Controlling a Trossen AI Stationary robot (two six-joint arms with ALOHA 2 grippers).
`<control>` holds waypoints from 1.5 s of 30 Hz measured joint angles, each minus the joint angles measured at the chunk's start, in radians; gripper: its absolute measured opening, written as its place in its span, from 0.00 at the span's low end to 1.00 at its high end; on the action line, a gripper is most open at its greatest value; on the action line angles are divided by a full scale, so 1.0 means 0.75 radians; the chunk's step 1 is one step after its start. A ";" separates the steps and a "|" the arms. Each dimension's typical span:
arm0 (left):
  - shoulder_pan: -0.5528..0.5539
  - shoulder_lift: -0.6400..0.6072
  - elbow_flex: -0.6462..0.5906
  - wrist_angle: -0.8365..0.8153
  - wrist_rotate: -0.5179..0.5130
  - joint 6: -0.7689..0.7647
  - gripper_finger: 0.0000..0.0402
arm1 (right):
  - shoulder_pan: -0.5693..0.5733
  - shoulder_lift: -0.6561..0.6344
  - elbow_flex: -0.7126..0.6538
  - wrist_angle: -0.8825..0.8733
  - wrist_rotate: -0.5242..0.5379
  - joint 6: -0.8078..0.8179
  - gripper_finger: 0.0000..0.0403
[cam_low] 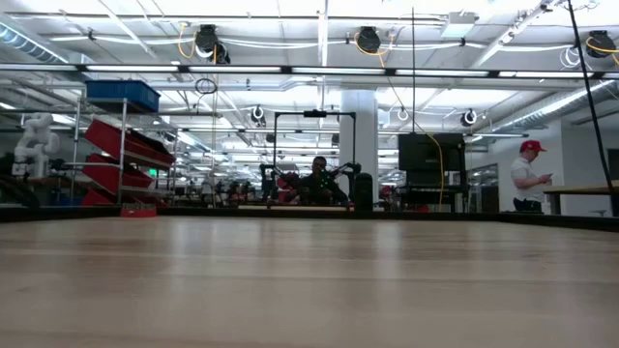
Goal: Coil cords
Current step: Coil the black wire on the spool
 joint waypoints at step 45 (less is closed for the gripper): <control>0.025 0.238 -0.001 0.361 0.083 0.070 0.24 | -0.002 -0.008 0.001 0.004 0.135 0.037 0.00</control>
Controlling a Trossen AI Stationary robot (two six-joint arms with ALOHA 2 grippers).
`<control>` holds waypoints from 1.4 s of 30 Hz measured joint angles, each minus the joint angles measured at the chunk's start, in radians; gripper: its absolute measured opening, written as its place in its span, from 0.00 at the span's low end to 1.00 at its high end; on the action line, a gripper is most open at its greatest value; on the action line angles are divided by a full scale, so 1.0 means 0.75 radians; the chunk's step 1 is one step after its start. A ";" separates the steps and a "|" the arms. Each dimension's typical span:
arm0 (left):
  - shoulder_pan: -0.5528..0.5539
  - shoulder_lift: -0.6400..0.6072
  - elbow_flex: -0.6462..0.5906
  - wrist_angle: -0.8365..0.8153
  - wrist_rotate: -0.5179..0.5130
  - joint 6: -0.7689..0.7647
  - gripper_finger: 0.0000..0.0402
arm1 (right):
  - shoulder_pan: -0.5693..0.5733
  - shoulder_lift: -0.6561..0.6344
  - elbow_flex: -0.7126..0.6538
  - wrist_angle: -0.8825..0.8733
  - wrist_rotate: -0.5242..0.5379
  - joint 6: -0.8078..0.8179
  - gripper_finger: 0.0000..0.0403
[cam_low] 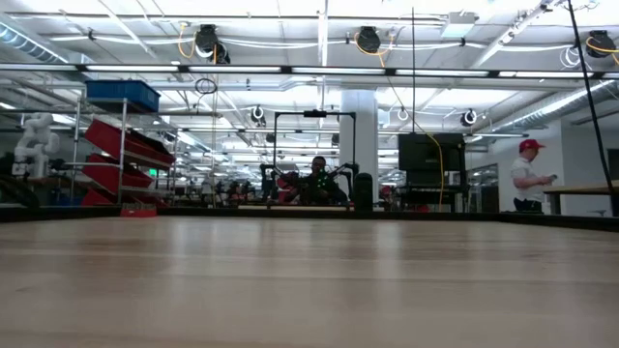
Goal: Coil cords
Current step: Coil the black wire on the spool
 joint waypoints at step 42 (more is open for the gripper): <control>-0.620 0.192 -0.001 0.306 -0.700 0.132 0.24 | 0.190 -0.063 0.084 0.212 0.007 -0.325 0.00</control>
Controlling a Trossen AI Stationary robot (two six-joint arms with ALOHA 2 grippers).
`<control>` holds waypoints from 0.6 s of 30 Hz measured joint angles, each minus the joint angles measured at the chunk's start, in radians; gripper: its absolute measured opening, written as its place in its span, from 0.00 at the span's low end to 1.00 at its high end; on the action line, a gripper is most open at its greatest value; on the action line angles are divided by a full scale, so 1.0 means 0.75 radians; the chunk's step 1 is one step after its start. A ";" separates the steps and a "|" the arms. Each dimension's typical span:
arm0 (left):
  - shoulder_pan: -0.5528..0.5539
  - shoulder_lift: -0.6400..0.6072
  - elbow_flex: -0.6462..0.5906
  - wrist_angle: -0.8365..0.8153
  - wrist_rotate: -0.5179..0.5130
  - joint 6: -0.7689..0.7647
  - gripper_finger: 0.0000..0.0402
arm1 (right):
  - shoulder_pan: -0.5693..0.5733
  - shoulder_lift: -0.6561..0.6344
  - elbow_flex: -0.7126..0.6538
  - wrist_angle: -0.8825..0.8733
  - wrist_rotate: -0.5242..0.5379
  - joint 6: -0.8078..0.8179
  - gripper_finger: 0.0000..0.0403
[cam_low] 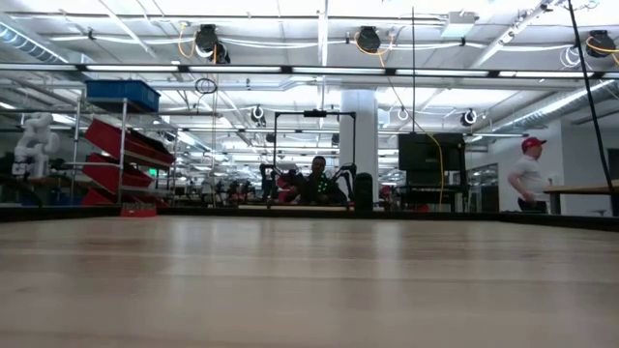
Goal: Coil cords
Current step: Coil the black wire on the spool
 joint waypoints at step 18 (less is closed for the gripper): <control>0.267 0.000 0.001 0.403 0.553 0.322 0.24 | 0.016 0.000 0.000 -0.004 -0.005 -0.052 0.00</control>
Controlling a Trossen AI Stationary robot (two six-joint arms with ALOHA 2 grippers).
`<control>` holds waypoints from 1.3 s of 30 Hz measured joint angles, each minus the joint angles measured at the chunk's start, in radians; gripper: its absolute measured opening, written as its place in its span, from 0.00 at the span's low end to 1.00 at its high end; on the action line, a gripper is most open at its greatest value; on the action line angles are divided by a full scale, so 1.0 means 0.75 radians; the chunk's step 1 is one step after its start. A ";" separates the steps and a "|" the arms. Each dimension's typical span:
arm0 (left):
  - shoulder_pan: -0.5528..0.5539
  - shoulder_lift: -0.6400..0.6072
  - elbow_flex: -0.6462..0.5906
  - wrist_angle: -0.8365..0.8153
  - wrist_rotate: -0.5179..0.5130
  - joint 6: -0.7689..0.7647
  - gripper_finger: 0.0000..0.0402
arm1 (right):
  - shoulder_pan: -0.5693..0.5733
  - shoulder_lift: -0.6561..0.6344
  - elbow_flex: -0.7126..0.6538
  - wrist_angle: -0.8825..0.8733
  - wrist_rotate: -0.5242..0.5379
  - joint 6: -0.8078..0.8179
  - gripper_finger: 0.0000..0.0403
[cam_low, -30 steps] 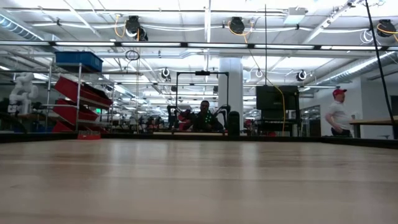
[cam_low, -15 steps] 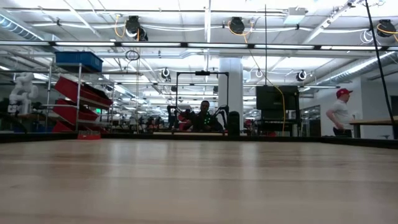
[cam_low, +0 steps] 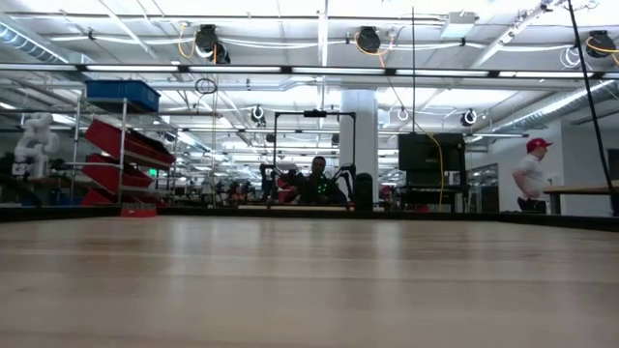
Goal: Coil cords
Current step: Coil the black wire on the spool
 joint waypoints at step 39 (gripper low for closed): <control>0.145 0.011 0.000 0.058 0.373 -0.251 0.24 | 0.000 0.001 -0.001 -0.006 0.000 -0.033 0.00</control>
